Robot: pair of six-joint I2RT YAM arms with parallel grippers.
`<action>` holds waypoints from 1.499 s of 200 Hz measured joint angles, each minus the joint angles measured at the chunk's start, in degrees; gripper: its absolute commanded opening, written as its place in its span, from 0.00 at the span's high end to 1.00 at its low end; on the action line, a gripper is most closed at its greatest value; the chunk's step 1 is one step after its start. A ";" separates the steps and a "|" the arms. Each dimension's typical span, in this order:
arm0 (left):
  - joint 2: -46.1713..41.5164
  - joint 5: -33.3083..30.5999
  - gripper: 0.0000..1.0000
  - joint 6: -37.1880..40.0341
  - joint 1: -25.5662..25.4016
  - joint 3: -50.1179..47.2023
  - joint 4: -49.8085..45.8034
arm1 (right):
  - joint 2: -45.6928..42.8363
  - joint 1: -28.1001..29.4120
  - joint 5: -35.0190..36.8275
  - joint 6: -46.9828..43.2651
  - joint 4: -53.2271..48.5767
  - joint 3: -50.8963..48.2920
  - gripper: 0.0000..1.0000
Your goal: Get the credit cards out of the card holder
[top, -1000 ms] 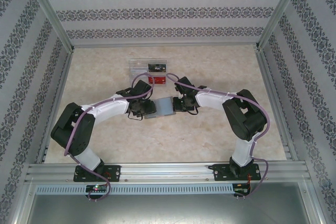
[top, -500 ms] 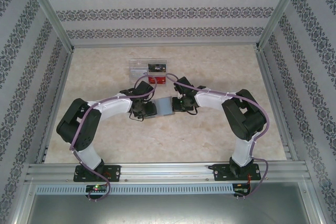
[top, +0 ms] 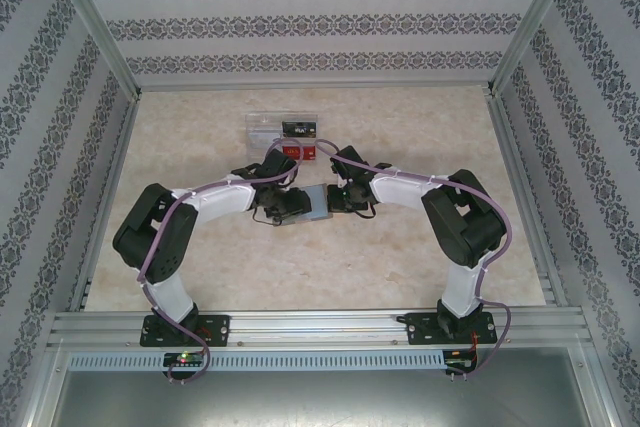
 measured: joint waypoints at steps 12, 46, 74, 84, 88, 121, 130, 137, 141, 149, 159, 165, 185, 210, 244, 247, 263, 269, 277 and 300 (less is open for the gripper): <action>0.28 -0.04 0.57 0.09 0.00 0.68 0.00 | 0.00 0.00 -0.07 0.00 0.00 0.00 1.00; -0.31 -3.72 0.57 0.63 0.00 1.75 -1.81 | 0.09 -0.02 -0.11 0.00 -0.02 0.11 1.00; -2.01 -9.16 0.57 0.85 0.37 1.64 -6.08 | 0.31 -0.02 -0.28 0.00 -0.28 0.46 1.00; -2.62 -10.47 0.57 0.92 0.57 1.49 -7.02 | 0.35 -0.02 -0.28 -0.02 -0.35 0.52 1.00; -2.89 -10.93 0.57 0.98 0.68 1.40 -7.37 | 0.37 -0.02 -0.31 0.00 -0.37 0.55 1.00; -3.41 -12.50 0.57 1.03 0.76 0.02 -8.35 | 0.42 -0.02 -0.31 -0.02 -0.42 0.63 1.00; -3.28 -12.39 0.57 1.03 0.76 -0.22 -8.50 | 0.42 -0.02 -0.33 -0.02 -0.42 0.63 1.00; -3.02 -12.26 0.57 1.05 0.76 -0.24 -8.57 | 0.44 -0.02 -0.33 -0.02 -0.42 0.63 1.00; -2.82 -12.07 0.57 1.05 0.76 -0.24 -8.55 | 0.44 -0.02 -0.33 -0.02 -0.42 0.63 1.00; -2.49 -11.74 0.57 1.05 0.76 -0.24 -8.52 | 0.44 -0.02 -0.33 -0.02 -0.42 0.63 1.00; -2.05 -11.19 0.57 1.05 0.76 -0.24 -8.52 | 0.44 -0.02 -0.33 -0.02 -0.42 0.63 1.00; -1.81 -10.99 0.57 1.07 0.76 -0.24 -8.52 | 0.44 -0.02 -0.33 -0.02 -0.42 0.63 1.00; -0.74 -10.43 0.57 1.20 0.76 -0.13 -8.52 | 0.44 -0.02 -0.35 0.00 -0.39 0.63 1.00; 0.37 -9.51 0.57 1.25 0.76 0.79 -8.41 | 0.46 -0.02 -0.37 -0.02 -0.37 0.63 1.00; 1.03 -7.37 0.57 1.25 0.79 1.38 -7.67 | 0.46 -0.02 -0.39 -0.02 -0.37 0.63 1.00; 1.05 -7.19 0.57 1.25 0.79 1.38 -7.50 | 0.48 -0.02 -0.42 -0.02 -0.37 0.63 1.00; 1.22 -5.95 0.57 1.27 0.76 1.51 -6.73 | 0.48 -0.02 -0.44 -0.02 -0.39 0.68 1.00; 1.36 -5.53 0.57 1.27 0.76 1.62 -6.60 | 0.57 -0.02 -0.44 -0.02 -0.42 0.74 1.00; 1.57 -4.96 0.57 1.27 0.76 1.79 -6.43 | 0.61 -0.02 -0.46 0.00 -0.52 0.83 1.00; 2.38 -4.26 0.57 1.27 0.79 2.80 -6.51 | 0.72 -0.04 -0.48 0.00 -0.92 1.11 1.00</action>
